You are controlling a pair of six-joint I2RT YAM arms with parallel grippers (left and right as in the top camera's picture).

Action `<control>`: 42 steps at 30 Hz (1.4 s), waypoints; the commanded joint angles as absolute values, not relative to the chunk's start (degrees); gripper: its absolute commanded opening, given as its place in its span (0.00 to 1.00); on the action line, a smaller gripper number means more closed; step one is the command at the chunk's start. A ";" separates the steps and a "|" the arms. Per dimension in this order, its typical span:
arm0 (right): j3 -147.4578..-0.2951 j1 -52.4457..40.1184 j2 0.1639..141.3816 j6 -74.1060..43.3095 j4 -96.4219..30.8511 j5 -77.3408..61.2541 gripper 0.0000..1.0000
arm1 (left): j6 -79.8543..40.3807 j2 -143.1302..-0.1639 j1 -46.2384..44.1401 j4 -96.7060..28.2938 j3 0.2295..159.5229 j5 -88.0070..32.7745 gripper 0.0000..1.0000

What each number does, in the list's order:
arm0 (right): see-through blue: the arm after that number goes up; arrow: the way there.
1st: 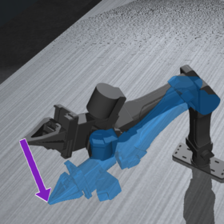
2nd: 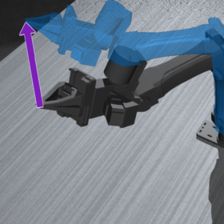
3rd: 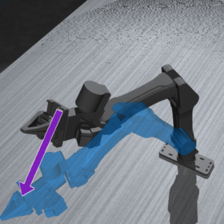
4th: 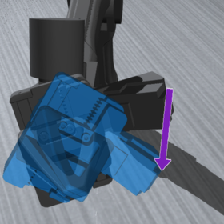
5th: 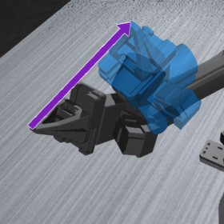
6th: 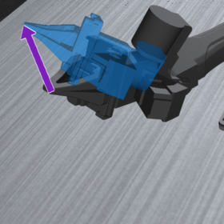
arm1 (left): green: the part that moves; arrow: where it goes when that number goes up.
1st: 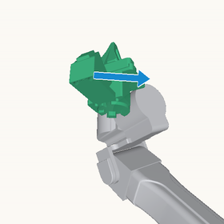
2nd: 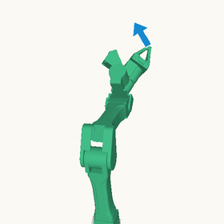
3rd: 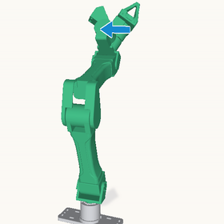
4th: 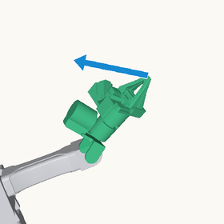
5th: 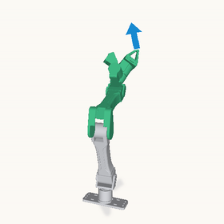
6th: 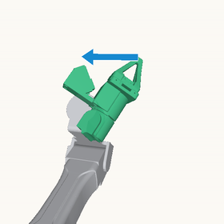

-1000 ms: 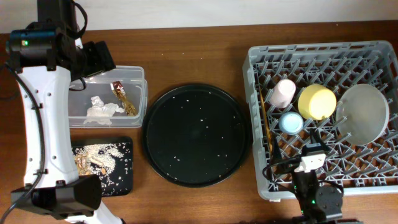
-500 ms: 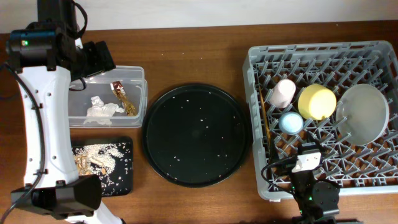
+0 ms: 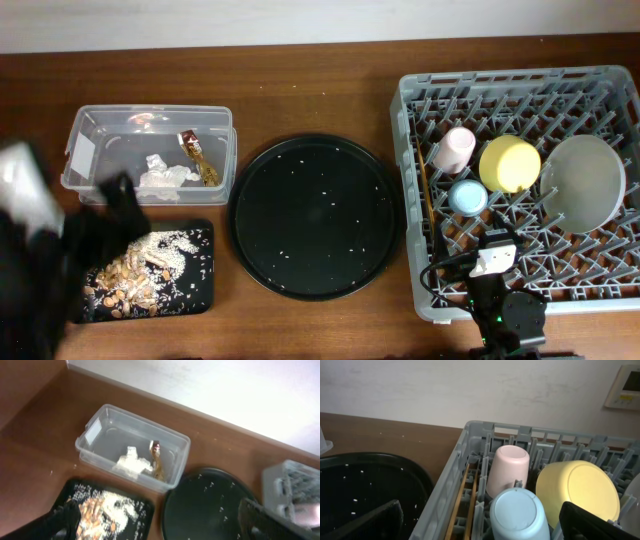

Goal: Sort waste into correct bins and load items into the dishwasher rack

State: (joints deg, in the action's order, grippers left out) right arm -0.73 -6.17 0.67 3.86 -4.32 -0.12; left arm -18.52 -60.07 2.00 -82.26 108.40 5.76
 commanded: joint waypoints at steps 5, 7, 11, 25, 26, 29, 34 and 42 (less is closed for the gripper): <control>-0.32 -6.68 0.21 3.60 -4.54 -0.67 0.98 | -22.76 -22.02 1.76 -44.73 50.33 3.49 1.00; -0.32 -6.68 0.21 3.60 -4.54 -0.67 0.98 | -22.74 -17.69 1.76 -30.13 39.09 2.04 1.00; -0.32 -6.68 0.21 3.60 -4.54 -0.67 0.98 | -22.68 -13.32 1.32 1.69 16.64 -0.67 1.00; -0.32 -6.68 0.21 3.60 -4.54 -0.67 0.98 | -11.86 -0.27 -1.10 -5.08 0.78 3.20 1.00; -0.32 -6.68 0.21 3.60 -4.54 -0.67 0.98 | -11.88 -0.27 -1.26 -5.06 0.78 2.92 1.00; -0.32 -6.68 0.21 3.60 -4.54 -0.67 0.98 | -11.88 -0.30 -2.33 -5.04 0.78 2.79 1.00; -0.32 -6.68 0.21 3.60 -4.54 -0.67 0.98 | -11.88 -0.30 -2.33 -5.04 0.78 2.79 1.00; -0.32 -6.68 0.21 3.60 -4.54 -0.67 0.98 | -11.88 -0.30 -2.33 -5.06 0.78 2.79 1.00</control>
State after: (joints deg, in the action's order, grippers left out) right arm -0.67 -6.22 0.58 3.86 -4.32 -0.30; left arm -13.02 -0.89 -2.15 -5.06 1.04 2.20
